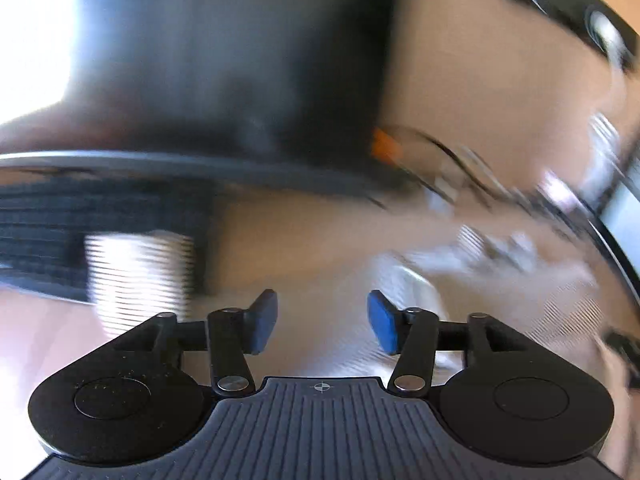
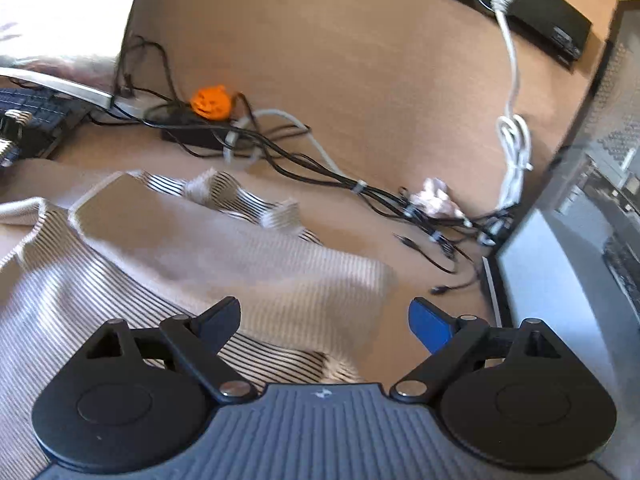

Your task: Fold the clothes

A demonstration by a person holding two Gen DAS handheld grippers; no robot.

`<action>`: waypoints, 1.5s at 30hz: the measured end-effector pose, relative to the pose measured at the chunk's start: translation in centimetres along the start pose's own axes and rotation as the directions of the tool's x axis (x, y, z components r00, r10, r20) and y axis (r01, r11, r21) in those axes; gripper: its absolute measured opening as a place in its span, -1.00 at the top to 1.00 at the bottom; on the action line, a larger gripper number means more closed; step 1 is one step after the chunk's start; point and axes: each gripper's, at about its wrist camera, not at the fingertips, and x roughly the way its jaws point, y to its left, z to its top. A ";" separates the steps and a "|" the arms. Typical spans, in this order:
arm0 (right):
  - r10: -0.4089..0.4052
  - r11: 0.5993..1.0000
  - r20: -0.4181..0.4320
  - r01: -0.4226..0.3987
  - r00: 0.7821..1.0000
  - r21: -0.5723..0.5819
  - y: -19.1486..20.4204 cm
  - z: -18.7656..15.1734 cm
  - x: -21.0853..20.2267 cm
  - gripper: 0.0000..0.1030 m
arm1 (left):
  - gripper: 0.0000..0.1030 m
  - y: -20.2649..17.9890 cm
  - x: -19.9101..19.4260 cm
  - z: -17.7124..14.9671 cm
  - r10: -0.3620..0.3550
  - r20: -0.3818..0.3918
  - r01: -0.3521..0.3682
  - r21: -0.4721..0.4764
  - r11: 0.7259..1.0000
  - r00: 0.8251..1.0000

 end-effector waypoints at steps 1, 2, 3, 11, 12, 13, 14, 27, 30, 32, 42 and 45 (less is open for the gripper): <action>0.011 1.000 0.007 -0.011 1.000 -0.006 0.6 0.1 -0.2 -0.78 | -0.53 1.0 -0.6 0.0 0.057 0.042 -0.056 -0.029 0.998 0.997; 0.023 1.000 0.010 -0.023 1.000 -0.009 1.0 0.1 -0.4 -0.78 | -0.56 1.9 -0.8 0.1 0.104 0.056 -0.101 -0.052 0.994 0.993; 0.035 0.999 0.014 -0.035 0.999 -0.012 1.5 0.2 -0.6 -0.78 | -0.56 2.5 -0.5 0.2 0.122 0.041 -0.120 -0.065 0.991 0.992; 0.088 0.995 0.016 -0.087 0.996 -0.048 4.3 0.2 -2.5 -0.78 | -0.53 2.9 4.3 -0.9 0.214 -0.061 -0.215 -0.012 0.976 0.975; 0.086 0.995 0.019 -0.085 0.996 -0.050 4.3 0.2 -2.7 -0.78 | -0.39 3.1 4.5 -1.4 0.237 -0.075 -0.238 -0.003 0.971 0.969; 0.082 0.995 0.026 -0.080 0.996 -0.054 4.3 0.1 -3.1 -0.78 | -0.26 3.4 4.6 -1.8 0.257 -0.084 -0.257 0.004 0.966 0.963; 0.078 0.995 0.033 -0.076 0.996 -0.058 4.2 0.0 -3.4 -0.78 | 0.12 3.7 4.8 -2.1 0.277 -0.093 -0.277 0.011 0.961 0.956; 0.000 0.993 0.049 -0.006 0.999 0.120 -1.7 -0.9 -4.5 -0.78 | 0.79 -8.2 -4.3 4.6 -0.190 0.216 0.145 0.208 0.967 0.958; -0.004 0.980 0.041 -0.005 0.999 0.198 -3.6 -1.1 -4.9 -0.78 | -0.05 -12.9 -3.7 3.9 -0.442 0.092 0.401 0.286 0.870 0.892; 0.012 0.964 0.035 -0.021 0.999 0.263 -5.1 -1.4 -5.0 -0.78 | -0.42 -14.9 -3.6 2.5 -0.534 -0.008 0.508 0.322 0.799 0.845; 0.161 0.945 0.012 -0.157 0.987 0.287 -4.9 1.4 1.3 0.03 | -0.82 -14.1 -1.9 -1.8 -0.434 -0.176 0.468 0.312 0.827 0.884; 0.169 0.940 -0.029 -0.153 0.985 0.305 -4.2 1.8 4.6 0.06 | -0.82 -12.3 -1.1 -1.4 -0.408 -0.182 0.444 0.259 0.858 0.895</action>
